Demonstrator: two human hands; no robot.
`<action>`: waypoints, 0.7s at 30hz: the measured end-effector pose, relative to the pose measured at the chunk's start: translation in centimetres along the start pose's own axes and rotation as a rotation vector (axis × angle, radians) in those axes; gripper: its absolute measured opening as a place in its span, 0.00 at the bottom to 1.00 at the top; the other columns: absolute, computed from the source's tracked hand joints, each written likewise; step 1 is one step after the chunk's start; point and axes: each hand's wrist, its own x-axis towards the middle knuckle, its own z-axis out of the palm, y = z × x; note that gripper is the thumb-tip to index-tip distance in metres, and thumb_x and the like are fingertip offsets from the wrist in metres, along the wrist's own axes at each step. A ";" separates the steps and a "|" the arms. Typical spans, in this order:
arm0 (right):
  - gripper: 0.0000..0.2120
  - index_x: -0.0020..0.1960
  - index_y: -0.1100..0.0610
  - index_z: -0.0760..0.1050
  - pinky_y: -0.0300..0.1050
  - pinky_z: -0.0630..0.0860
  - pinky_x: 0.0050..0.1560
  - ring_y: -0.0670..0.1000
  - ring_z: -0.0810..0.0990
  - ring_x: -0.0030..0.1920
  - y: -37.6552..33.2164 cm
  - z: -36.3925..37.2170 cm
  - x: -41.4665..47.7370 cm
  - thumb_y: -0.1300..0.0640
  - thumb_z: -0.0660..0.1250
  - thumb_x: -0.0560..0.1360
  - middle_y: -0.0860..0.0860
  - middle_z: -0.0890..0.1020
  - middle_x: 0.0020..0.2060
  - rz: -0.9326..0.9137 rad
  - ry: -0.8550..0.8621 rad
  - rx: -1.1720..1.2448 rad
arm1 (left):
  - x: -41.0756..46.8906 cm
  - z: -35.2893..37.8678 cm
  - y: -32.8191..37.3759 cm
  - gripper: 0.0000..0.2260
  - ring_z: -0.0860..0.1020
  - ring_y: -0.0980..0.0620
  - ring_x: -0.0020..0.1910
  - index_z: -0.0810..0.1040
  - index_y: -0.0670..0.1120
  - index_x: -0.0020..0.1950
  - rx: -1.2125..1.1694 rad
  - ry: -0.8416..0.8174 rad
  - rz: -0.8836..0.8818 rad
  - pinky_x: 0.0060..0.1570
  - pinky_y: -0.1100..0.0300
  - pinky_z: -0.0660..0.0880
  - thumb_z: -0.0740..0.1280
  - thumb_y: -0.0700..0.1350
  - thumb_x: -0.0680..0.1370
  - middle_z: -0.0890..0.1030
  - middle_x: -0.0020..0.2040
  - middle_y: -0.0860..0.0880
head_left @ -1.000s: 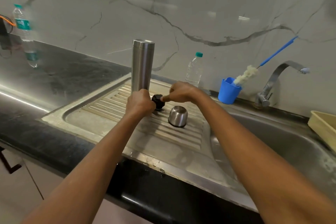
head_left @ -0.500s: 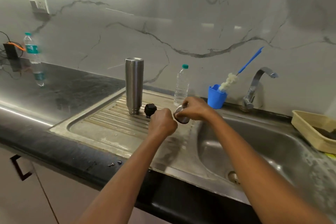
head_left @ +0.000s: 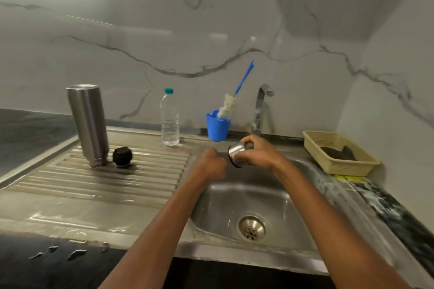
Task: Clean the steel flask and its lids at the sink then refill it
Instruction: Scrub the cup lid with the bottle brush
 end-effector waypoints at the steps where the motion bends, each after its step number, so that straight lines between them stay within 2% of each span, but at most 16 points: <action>1: 0.24 0.60 0.51 0.77 0.53 0.81 0.53 0.52 0.82 0.52 0.8 -0.2 0.2 0.51 0.80 0.66 0.51 0.82 0.52 0.009 0.007 -0.019 | 1.0 1.0 -0.2 0.06 0.84 0.36 0.49 0.76 0.40 0.43 -0.033 -0.018 -0.016 0.47 0.45 0.83 0.64 0.43 0.73 0.81 0.43 0.34; 3: 0.22 0.61 0.51 0.78 0.44 0.77 0.50 0.51 0.80 0.53 2.2 -0.2 0.8 0.54 0.78 0.69 0.49 0.81 0.53 0.014 0.017 -0.059 | 4.5 3.4 -2.1 0.11 0.84 0.32 0.46 0.75 0.42 0.37 -0.041 -0.019 -0.018 0.47 0.38 0.83 0.61 0.49 0.68 0.81 0.45 0.30; 4: 0.20 0.61 0.52 0.78 0.42 0.74 0.50 0.52 0.80 0.53 2.8 -0.2 0.9 0.55 0.77 0.70 0.49 0.81 0.52 0.007 0.029 -0.089 | 5.6 4.2 -2.7 0.13 0.84 0.33 0.46 0.75 0.42 0.37 -0.019 -0.034 -0.022 0.47 0.38 0.83 0.59 0.50 0.66 0.82 0.46 0.31; 7: 0.12 0.55 0.54 0.80 0.43 0.75 0.51 0.55 0.81 0.52 4.5 0.8 1.4 0.56 0.72 0.72 0.52 0.84 0.50 -0.011 0.075 -0.173 | 4.6 4.8 -1.8 0.13 0.84 0.37 0.45 0.78 0.41 0.40 0.090 -0.081 -0.013 0.50 0.45 0.83 0.60 0.49 0.70 0.84 0.45 0.36; 9: 0.08 0.48 0.53 0.79 0.46 0.78 0.47 0.55 0.81 0.46 6.2 1.8 1.7 0.53 0.68 0.71 0.52 0.83 0.45 0.001 0.088 -0.225 | 4.3 5.3 -1.7 0.11 0.84 0.41 0.43 0.78 0.41 0.39 0.166 -0.080 0.007 0.50 0.47 0.83 0.61 0.45 0.75 0.84 0.43 0.39; 11: 0.07 0.43 0.53 0.76 0.46 0.74 0.37 0.54 0.79 0.40 7.8 2.6 1.9 0.51 0.65 0.68 0.52 0.81 0.41 0.026 0.034 -0.350 | 4.7 5.9 -2.5 0.12 0.84 0.43 0.43 0.81 0.42 0.43 0.246 -0.072 0.022 0.50 0.49 0.82 0.61 0.46 0.77 0.84 0.43 0.42; 13: 0.07 0.41 0.54 0.75 0.44 0.72 0.35 0.53 0.79 0.39 8.2 2.4 2.1 0.51 0.67 0.66 0.51 0.80 0.39 0.040 0.005 -0.405 | 4.9 6.4 -3.3 0.12 0.83 0.41 0.51 0.82 0.45 0.51 0.382 -0.077 0.027 0.54 0.49 0.80 0.62 0.49 0.77 0.84 0.51 0.42; 15: 0.07 0.43 0.54 0.77 0.44 0.72 0.37 0.52 0.79 0.40 7.6 1.5 2.7 0.52 0.72 0.68 0.50 0.80 0.39 0.019 0.095 -0.311 | 4.9 6.5 -3.4 0.15 0.80 0.39 0.59 0.80 0.46 0.60 0.519 -0.060 0.045 0.57 0.49 0.78 0.63 0.52 0.78 0.81 0.60 0.42; 17: 0.11 0.50 0.51 0.79 0.45 0.78 0.43 0.48 0.80 0.43 6.9 0.2 3.1 0.52 0.76 0.70 0.47 0.81 0.43 0.021 0.179 -0.009 | 4.9 6.4 -3.5 0.16 0.78 0.38 0.62 0.77 0.45 0.64 0.590 -0.034 0.055 0.57 0.48 0.75 0.63 0.53 0.81 0.79 0.63 0.42; 18: 0.14 0.53 0.50 0.79 0.48 0.81 0.47 0.49 0.82 0.47 7.0 -0.1 3.0 0.51 0.77 0.70 0.48 0.82 0.46 0.058 0.173 0.138 | 5.0 6.3 -3.5 0.16 0.77 0.38 0.62 0.76 0.45 0.65 0.629 -0.033 0.062 0.57 0.48 0.75 0.63 0.52 0.82 0.78 0.64 0.42; 19: 0.15 0.54 0.51 0.79 0.50 0.82 0.49 0.51 0.83 0.50 7.3 -0.2 2.9 0.51 0.77 0.71 0.50 0.83 0.49 0.108 0.135 0.180 | 4.8 6.2 -3.5 0.16 0.77 0.39 0.62 0.76 0.45 0.65 0.665 -0.042 0.062 0.56 0.48 0.75 0.63 0.52 0.82 0.78 0.64 0.42; 21: 0.13 0.51 0.55 0.81 0.49 0.81 0.47 0.53 0.83 0.48 8.9 0.1 2.4 0.51 0.76 0.71 0.54 0.85 0.48 0.200 0.021 -0.109 | 4.8 6.4 -3.8 0.15 0.79 0.40 0.58 0.78 0.47 0.64 0.711 -0.074 0.059 0.54 0.49 0.76 0.63 0.52 0.81 0.80 0.61 0.43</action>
